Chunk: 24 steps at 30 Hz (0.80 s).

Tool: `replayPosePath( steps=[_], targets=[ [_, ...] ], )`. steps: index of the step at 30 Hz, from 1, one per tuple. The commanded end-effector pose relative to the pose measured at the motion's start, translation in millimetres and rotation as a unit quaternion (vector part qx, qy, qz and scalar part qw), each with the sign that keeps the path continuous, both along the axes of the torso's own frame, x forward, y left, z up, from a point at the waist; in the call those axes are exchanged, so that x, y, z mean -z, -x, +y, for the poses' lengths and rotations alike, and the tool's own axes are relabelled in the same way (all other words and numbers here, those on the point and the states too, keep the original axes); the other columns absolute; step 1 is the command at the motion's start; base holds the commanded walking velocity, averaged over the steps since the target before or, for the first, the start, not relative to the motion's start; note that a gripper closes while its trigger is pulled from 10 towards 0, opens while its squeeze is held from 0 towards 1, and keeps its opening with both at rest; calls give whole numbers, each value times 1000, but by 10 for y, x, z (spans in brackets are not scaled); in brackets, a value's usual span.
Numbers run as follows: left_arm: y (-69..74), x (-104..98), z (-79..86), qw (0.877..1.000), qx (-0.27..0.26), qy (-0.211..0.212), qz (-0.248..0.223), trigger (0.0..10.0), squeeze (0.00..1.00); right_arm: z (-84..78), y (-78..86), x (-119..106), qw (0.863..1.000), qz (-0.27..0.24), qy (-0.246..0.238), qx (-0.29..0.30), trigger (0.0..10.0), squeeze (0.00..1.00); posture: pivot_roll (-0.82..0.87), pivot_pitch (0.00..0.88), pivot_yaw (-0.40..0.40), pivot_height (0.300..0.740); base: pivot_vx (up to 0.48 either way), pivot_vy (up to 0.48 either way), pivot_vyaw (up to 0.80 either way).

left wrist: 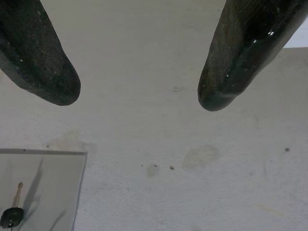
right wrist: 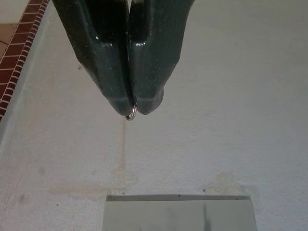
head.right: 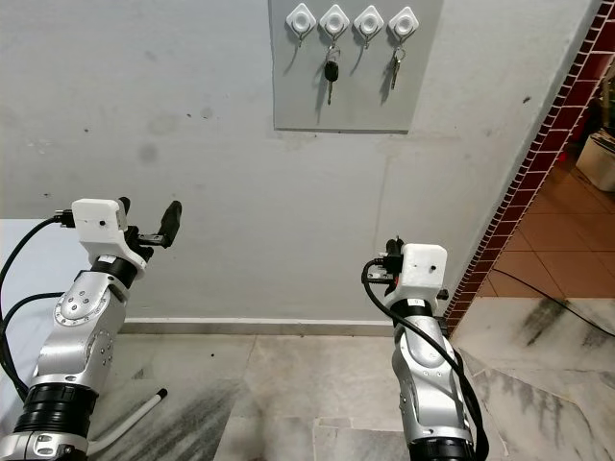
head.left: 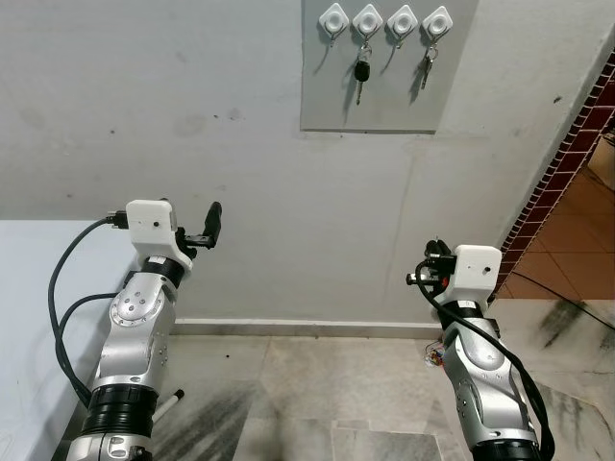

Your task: Hang keys on a hook

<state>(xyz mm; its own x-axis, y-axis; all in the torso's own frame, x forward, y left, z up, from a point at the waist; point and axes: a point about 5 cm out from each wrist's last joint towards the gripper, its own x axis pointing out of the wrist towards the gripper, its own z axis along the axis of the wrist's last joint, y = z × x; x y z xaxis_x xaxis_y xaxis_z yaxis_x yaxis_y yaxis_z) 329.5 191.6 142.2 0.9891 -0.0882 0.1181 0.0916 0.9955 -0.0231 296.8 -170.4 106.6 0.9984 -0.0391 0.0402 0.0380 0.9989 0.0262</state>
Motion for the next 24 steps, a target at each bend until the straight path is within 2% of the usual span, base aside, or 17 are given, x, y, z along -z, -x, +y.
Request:
replayPosePath(
  steps=[1,7,24],
  targets=[
    [-33,-29,-9,1000,7,-6,2,10000,0,-10,0,-57,1000,-15,-5,5,10000,0,-14,0,32,740,0,0,0],
    [-36,-25,-22,1000,8,-3,4,10000,0,0,-2,-62,1000,-17,-5,2,10000,0,-11,0,33,740,0,-46,0],
    [-21,0,-23,1000,6,3,11,10000,0,16,22,-60,1000,-16,-8,-3,10000,0,-13,0,31,740,0,-425,0]
  ],
)
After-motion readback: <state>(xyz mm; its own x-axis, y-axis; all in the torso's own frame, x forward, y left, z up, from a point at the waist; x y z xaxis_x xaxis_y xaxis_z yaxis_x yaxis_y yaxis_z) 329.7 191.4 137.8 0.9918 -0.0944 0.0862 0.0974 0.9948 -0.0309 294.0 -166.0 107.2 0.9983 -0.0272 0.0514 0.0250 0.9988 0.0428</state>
